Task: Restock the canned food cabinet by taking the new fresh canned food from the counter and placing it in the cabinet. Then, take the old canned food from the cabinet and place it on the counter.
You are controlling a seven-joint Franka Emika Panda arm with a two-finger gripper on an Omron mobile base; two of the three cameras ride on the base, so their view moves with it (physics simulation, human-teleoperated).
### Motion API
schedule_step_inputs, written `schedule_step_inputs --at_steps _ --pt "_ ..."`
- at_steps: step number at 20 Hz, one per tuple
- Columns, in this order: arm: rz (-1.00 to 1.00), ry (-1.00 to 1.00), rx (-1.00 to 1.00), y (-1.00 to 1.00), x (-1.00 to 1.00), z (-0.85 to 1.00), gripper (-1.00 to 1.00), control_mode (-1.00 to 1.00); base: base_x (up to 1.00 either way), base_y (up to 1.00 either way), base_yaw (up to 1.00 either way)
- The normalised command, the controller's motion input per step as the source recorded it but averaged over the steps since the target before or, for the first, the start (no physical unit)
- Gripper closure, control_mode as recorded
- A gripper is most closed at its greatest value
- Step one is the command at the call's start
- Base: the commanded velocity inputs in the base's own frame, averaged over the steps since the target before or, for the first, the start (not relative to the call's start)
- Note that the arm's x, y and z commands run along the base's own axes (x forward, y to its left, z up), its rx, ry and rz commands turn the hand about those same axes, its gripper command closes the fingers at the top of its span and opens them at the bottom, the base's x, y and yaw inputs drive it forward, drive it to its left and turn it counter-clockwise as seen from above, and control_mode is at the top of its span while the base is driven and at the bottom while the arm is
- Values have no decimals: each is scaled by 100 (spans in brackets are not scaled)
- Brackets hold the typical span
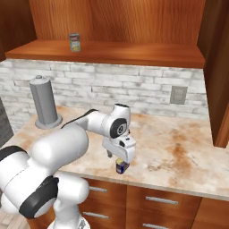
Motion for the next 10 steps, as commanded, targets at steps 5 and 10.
schedule_step_inputs --at_steps 5,10 --pt "0 -1 0 0 13 -13 -100 -100 0 0 0" --pt "0 -2 -1 -4 29 -29 -100 -100 0 0 0"
